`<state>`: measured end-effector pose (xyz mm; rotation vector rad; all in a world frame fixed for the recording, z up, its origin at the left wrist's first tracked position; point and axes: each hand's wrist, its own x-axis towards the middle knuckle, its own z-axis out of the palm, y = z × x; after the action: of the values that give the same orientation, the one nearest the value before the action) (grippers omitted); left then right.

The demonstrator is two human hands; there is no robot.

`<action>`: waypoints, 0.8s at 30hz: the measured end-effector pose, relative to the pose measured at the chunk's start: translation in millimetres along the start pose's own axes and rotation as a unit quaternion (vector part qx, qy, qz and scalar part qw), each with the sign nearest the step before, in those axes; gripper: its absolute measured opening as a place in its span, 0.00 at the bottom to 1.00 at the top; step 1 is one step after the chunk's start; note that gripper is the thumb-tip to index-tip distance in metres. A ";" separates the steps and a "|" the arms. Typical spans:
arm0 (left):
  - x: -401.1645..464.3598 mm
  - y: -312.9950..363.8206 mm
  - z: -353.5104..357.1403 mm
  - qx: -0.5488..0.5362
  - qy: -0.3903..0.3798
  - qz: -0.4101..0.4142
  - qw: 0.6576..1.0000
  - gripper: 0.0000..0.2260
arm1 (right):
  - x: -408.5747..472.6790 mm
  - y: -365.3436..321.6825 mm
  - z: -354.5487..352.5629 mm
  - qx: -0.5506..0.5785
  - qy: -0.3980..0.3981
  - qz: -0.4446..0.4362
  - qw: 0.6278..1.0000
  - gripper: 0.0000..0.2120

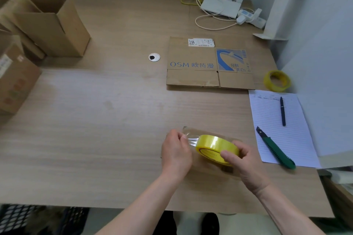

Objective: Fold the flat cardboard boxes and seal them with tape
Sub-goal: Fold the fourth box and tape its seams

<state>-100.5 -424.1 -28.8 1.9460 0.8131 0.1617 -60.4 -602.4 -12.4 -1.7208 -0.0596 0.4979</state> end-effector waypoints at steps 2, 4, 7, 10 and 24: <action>0.1 -7.5 -2.8 0.006 0.023 -0.023 0.999 0.13 | 2.3 -3.9 5.4 -0.039 0.019 -0.023 0.999 0.23; 1.6 -15.5 -1.7 0.001 0.022 -0.049 0.999 0.13 | 3.2 -7.4 6.8 -0.063 0.020 -0.044 0.997 0.24; 7.5 -22.0 1.8 -0.038 0.011 -0.104 0.994 0.13 | 6.4 -10.0 5.3 -0.082 -0.006 -0.068 0.994 0.23; 14.1 -31.4 4.1 -0.068 -0.004 -0.145 0.987 0.13 | 12.9 -11.4 4.1 -0.113 -0.032 -0.031 0.993 0.23; 19.0 -41.7 7.9 -0.170 -0.048 -0.222 0.959 0.13 | 24.5 -21.2 14.8 -0.153 -0.063 0.027 0.986 0.32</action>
<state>-102.1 -406.3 -71.7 1.4018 1.0587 -0.0615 -38.6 -576.5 -1.4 -1.9936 -0.1896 0.6654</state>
